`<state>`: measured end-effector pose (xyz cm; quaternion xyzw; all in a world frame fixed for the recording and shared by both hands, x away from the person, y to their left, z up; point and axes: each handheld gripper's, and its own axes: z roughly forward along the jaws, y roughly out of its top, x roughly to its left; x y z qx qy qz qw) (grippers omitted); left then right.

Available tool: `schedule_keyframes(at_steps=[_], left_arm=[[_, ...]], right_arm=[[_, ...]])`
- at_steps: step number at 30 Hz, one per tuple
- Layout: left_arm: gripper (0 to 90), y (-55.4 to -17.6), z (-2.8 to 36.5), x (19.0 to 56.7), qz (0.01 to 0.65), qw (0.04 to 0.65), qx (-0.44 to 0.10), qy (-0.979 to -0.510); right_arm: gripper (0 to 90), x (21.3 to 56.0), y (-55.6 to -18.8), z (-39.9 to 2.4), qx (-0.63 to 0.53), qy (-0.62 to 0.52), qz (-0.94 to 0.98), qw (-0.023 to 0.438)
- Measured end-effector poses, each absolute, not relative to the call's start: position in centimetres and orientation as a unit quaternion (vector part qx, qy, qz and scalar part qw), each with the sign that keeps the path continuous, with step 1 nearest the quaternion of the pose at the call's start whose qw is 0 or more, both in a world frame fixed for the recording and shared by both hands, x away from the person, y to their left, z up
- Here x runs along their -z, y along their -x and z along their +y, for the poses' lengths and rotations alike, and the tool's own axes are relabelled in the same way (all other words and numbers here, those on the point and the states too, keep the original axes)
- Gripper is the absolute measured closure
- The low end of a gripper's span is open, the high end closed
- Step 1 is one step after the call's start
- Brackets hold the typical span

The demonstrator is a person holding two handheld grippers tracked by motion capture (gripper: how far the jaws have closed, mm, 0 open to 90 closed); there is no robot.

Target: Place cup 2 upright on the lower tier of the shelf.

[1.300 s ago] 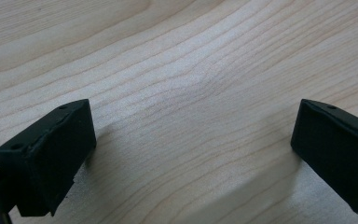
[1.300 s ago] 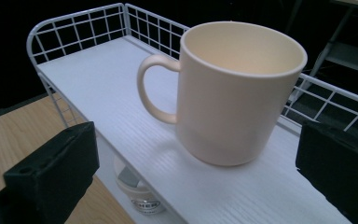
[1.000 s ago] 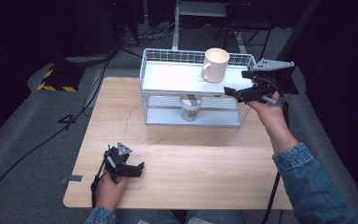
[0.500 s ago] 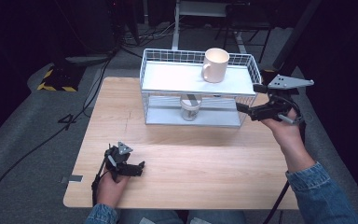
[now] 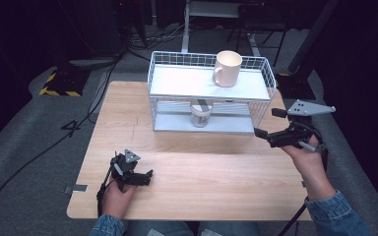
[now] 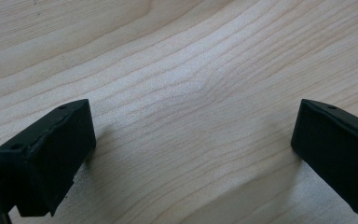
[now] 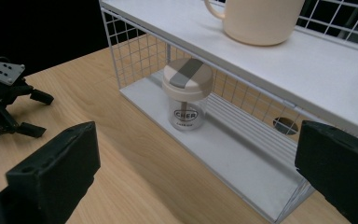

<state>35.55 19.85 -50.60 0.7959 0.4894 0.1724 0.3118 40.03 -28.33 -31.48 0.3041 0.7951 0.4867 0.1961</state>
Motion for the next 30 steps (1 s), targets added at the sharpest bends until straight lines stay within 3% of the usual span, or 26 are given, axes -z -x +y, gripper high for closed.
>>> schedule_keyframes(at_steps=[30], left_arm=[[0.2,-35.5,19.8,50.6,0.489,0.312,-0.173,-0.796]], right_arm=[[0.7,42.6,-36.0,-31.1,-0.438,-0.397,0.785,0.186]])
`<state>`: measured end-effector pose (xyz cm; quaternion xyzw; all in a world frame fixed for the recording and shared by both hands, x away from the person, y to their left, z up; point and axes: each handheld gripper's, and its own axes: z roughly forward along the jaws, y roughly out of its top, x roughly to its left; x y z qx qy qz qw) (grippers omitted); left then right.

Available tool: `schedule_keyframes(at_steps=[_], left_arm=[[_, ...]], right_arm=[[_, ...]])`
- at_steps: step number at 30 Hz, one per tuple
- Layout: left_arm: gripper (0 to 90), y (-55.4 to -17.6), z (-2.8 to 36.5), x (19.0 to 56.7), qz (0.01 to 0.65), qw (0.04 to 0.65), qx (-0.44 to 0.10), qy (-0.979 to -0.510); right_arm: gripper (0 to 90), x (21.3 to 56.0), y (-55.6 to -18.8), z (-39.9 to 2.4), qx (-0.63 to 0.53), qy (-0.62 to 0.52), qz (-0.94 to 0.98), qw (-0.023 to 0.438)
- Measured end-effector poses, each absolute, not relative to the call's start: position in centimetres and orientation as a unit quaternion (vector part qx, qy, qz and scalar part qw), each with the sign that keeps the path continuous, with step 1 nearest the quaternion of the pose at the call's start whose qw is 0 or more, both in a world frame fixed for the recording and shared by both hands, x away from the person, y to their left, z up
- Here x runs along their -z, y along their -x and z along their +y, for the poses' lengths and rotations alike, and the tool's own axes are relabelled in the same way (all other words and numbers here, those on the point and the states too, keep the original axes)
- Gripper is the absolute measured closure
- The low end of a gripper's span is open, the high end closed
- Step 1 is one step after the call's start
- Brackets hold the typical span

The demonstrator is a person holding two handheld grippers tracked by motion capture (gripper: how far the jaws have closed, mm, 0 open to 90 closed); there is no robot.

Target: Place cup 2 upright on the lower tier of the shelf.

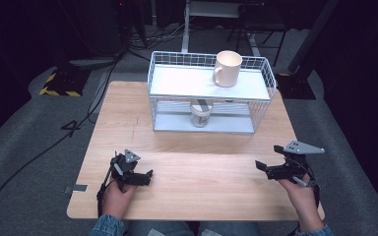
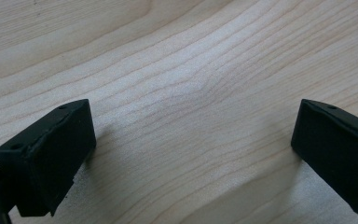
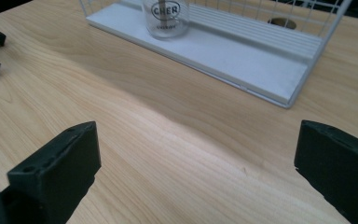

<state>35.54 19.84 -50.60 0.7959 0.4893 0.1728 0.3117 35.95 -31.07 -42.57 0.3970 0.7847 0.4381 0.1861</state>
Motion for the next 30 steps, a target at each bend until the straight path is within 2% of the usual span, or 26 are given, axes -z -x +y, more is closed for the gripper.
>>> schedule_keyframes(at_steps=[12,19,30], left_arm=[[0.2,-35.5,19.8,50.6,0.489,0.312,-0.173,-0.796],[0.2,-35.5,19.8,50.6,0.489,0.312,-0.173,-0.796],[0.2,-35.5,19.8,50.6,0.489,0.312,-0.173,-0.796]], right_arm=[[0.8,46.2,-35.9,-31.4,-0.416,-0.409,0.787,0.199],[0.8,48.1,-36.0,-31.2,-0.409,-0.410,0.793,0.191],[0.8,49.7,-36.3,-30.6,-0.383,-0.416,0.803,0.187]])
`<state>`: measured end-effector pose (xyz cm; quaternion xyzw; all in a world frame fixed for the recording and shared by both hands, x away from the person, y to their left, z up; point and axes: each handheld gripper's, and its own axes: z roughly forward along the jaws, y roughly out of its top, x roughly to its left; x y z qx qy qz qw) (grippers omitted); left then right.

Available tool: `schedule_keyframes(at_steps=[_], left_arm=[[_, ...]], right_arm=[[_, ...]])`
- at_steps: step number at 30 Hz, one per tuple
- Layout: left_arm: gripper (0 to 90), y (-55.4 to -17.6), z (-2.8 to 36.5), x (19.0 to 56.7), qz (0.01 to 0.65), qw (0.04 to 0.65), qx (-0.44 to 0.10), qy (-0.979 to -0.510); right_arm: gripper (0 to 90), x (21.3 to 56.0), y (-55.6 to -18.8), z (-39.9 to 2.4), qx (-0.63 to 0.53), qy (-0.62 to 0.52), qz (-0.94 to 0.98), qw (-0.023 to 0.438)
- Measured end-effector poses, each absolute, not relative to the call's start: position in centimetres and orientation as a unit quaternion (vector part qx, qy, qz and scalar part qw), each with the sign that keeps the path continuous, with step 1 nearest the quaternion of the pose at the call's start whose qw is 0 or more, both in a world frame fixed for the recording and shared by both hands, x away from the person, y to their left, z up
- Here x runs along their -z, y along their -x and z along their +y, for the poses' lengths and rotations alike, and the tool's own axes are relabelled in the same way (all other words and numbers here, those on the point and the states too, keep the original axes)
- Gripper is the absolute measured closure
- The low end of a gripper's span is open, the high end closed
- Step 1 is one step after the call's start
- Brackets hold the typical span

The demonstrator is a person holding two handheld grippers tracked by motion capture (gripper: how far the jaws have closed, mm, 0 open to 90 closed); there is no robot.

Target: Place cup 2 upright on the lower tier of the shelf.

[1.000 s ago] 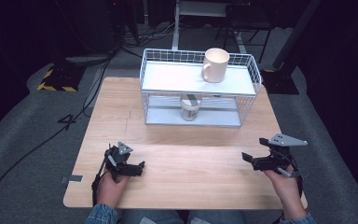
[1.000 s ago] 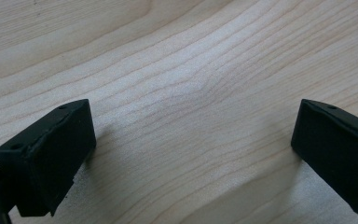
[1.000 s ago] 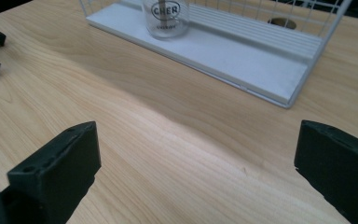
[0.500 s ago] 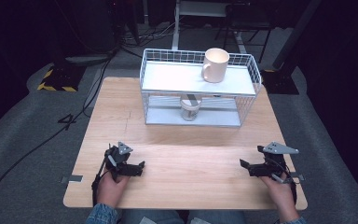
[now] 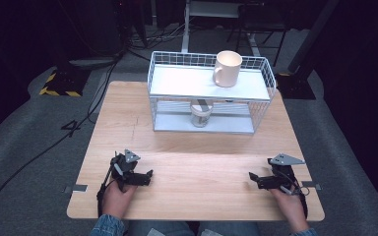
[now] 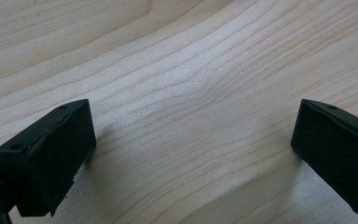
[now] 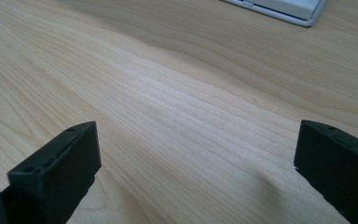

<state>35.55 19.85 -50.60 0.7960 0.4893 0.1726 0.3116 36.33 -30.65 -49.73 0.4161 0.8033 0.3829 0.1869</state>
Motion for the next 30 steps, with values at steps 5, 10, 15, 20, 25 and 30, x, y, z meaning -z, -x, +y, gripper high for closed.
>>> schedule_keyframes(at_steps=[5,10,15,20,25,30], left_arm=[[0.2,-35.5,19.8,50.6,0.489,0.312,-0.173,-0.796],[0.2,-35.5,19.8,50.6,0.489,0.312,-0.173,-0.796],[0.2,-35.5,19.8,50.6,0.489,0.312,-0.173,-0.796],[0.2,-35.5,19.8,50.6,0.489,0.312,-0.173,-0.796],[0.2,-35.5,19.8,50.6,0.489,0.312,-0.173,-0.796],[0.2,-35.5,19.8,50.6,0.489,0.312,-0.173,-0.796]], right_arm=[[0.8,50.1,-36.5,-30.5,-0.372,-0.425,0.805,0.179],[3.3,50.5,-36.7,-30.3,-0.364,-0.429,0.808,0.175],[8.1,50.5,-36.8,-30.1,-0.353,-0.430,0.811,0.181],[5.2,50.6,-37.0,-29.8,-0.344,-0.429,0.814,0.186],[0.4,50.6,-37.0,-29.5,-0.335,-0.446,0.808,0.190],[0.2,50.6,-37.1,-29.4,-0.334,-0.451,0.806,0.191]])
